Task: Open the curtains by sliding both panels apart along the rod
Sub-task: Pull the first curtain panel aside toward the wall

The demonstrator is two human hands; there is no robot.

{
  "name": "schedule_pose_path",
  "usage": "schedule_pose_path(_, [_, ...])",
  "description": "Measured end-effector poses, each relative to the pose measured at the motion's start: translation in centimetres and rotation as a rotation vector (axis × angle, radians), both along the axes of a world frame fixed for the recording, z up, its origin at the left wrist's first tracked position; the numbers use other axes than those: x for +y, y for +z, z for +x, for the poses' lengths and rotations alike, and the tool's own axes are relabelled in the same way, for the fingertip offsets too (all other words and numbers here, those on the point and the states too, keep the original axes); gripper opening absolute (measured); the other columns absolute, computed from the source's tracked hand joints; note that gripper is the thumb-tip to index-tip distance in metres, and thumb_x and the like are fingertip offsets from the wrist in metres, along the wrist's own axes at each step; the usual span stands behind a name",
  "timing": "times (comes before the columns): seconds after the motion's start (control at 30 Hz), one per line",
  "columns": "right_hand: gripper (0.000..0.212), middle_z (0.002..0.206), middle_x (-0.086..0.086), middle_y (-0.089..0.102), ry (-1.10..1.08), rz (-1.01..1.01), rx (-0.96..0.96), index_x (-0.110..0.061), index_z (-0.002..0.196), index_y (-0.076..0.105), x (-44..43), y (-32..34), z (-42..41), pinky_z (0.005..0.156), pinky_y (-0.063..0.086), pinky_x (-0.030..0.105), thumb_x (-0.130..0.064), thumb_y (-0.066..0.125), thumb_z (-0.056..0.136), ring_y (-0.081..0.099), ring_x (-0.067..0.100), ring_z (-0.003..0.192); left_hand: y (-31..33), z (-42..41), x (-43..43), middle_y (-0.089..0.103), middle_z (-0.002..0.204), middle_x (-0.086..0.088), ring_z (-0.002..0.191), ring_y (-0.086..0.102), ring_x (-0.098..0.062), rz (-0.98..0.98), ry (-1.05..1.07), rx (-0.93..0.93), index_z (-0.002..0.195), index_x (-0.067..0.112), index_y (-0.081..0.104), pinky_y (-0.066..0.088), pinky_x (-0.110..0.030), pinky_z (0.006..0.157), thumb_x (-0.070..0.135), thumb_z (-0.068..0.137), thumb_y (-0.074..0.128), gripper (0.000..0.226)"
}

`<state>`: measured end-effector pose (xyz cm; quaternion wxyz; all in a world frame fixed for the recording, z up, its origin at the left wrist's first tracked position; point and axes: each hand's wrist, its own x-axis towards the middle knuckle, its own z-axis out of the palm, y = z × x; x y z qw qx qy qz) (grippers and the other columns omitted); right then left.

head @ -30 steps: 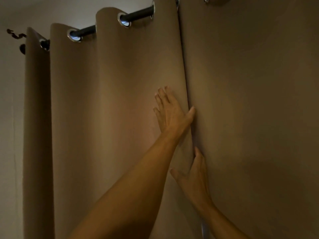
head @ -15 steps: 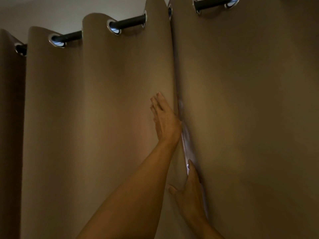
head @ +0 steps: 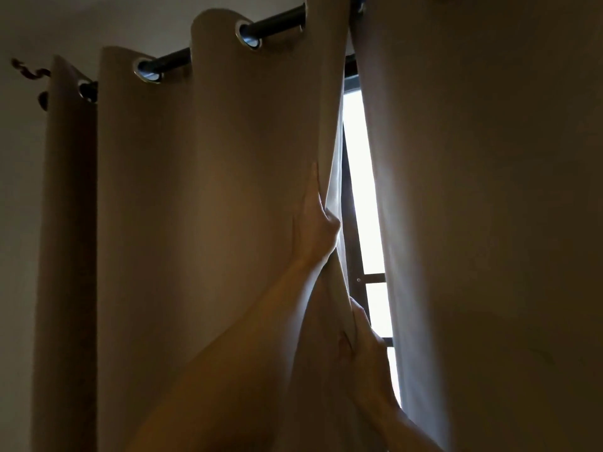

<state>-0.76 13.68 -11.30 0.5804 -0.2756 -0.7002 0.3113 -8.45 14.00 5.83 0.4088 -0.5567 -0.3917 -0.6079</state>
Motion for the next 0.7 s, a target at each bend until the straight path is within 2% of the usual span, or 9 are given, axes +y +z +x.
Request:
schedule_pose_path(0.1, [0.036,0.094,-0.016,0.063,-0.004,0.112,0.072,-0.03,0.122,0.052,-0.8,-0.6,-1.2,0.091,0.052,0.028,-0.013,0.056,0.091,0.061,0.002,0.086,-0.5,-0.9,-0.3,0.066,0.101,-0.036,0.113,0.043,-0.031,0.188,0.01,0.007,0.107,-0.022,0.057,0.009,0.011,0.092,-0.017,0.075,0.062,0.032])
schedule_pose_path(0.17, [0.033,0.085,-0.025,0.054,0.001,0.127,0.059,-0.023,0.121,0.055,-0.8,-0.8,-2.3,0.085,0.05,0.017,-0.009,0.057,0.091,0.055,-0.006,0.073,-0.1,-1.8,-0.8,0.07,0.09,-0.032,0.097,0.059,-0.028,0.218,0.052,0.019,0.099,-0.021,0.061,0.008,0.013,0.09,-0.011,0.083,0.057,0.019])
schedule_pose_path(0.2, [0.032,0.083,-0.026,0.053,0.012,0.129,0.055,-0.025,0.118,0.055,-0.8,-0.8,-2.8,0.079,0.047,0.008,-0.007,0.056,0.091,0.055,-0.008,0.071,0.2,-2.5,-0.9,0.07,0.095,-0.03,0.09,0.065,-0.021,0.209,0.062,0.011,0.104,-0.019,0.061,0.013,0.012,0.09,-0.007,0.081,0.057,0.026])
schedule_pose_path(0.23, [0.035,0.086,-0.025,0.057,0.025,0.159,0.067,-0.03,0.115,0.055,-0.9,-0.7,-3.2,0.074,0.046,0.002,-0.004,0.055,0.092,0.059,-0.008,0.075,0.5,-3.2,-1.4,0.069,0.106,-0.025,0.094,0.062,-0.015,0.178,0.045,-0.032,0.114,-0.014,0.059,0.02,0.009,0.092,-0.003,0.078,0.055,0.038])
schedule_pose_path(0.3, [0.04,0.099,-0.014,0.068,0.042,0.199,0.048,-0.03,0.118,0.057,-1.1,-0.7,-4.2,0.073,0.049,0.004,-0.001,0.051,0.092,0.066,0.002,0.088,0.6,-4.1,-2.9,0.063,0.126,-0.015,0.109,0.055,-0.013,0.01,-0.004,-0.096,0.132,0.0,0.051,0.031,-0.007,0.099,0.005,0.078,0.05,0.054])
schedule_pose_path(0.37, [0.041,0.103,-0.007,0.07,0.072,0.213,0.021,-0.023,0.121,0.058,-1.0,-0.8,-5.1,0.073,0.054,0.01,0.002,0.049,0.089,0.067,0.006,0.092,0.5,-5.1,-3.9,0.059,0.132,-0.009,0.117,0.057,-0.019,-0.047,-0.004,-0.117,0.137,0.006,0.048,0.039,-0.018,0.1,0.001,0.084,0.053,0.054])
schedule_pose_path(0.5, [0.043,0.092,-0.018,0.071,0.219,0.18,0.023,-0.026,0.109,0.063,-1.6,-0.3,-6.5,0.071,0.059,0.017,0.007,0.046,0.088,0.067,-0.001,0.088,0.7,-6.6,-5.6,0.061,0.13,-0.009,0.115,0.059,-0.02,-0.034,0.015,-0.129,0.135,0.007,0.051,0.037,-0.008,0.095,-0.005,0.085,0.057,0.052])
schedule_pose_path(0.6, [0.051,0.098,-0.026,0.062,0.314,0.176,0.015,-0.033,0.112,0.056,-2.4,0.1,-7.7,0.068,0.047,0.002,0.011,0.047,0.086,0.06,-0.013,0.084,0.9,-7.9,-6.6,0.064,0.124,-0.013,0.111,0.062,-0.025,0.01,0.068,-0.117,0.133,0.004,0.053,0.03,0.009,0.086,-0.011,0.083,0.058,0.053])
schedule_pose_path(0.7, [0.055,0.087,-0.008,0.069,0.367,0.197,0.024,-0.035,0.103,0.06,-2.7,0.4,-9.0,0.058,0.042,0.01,0.014,0.047,0.081,0.054,-0.003,0.073,1.2,-9.4,-7.4,0.069,0.115,-0.015,0.102,0.065,-0.026,0.029,0.128,-0.123,0.128,0.002,0.057,0.03,0.008,0.083,-0.012,0.082,0.056,0.048])
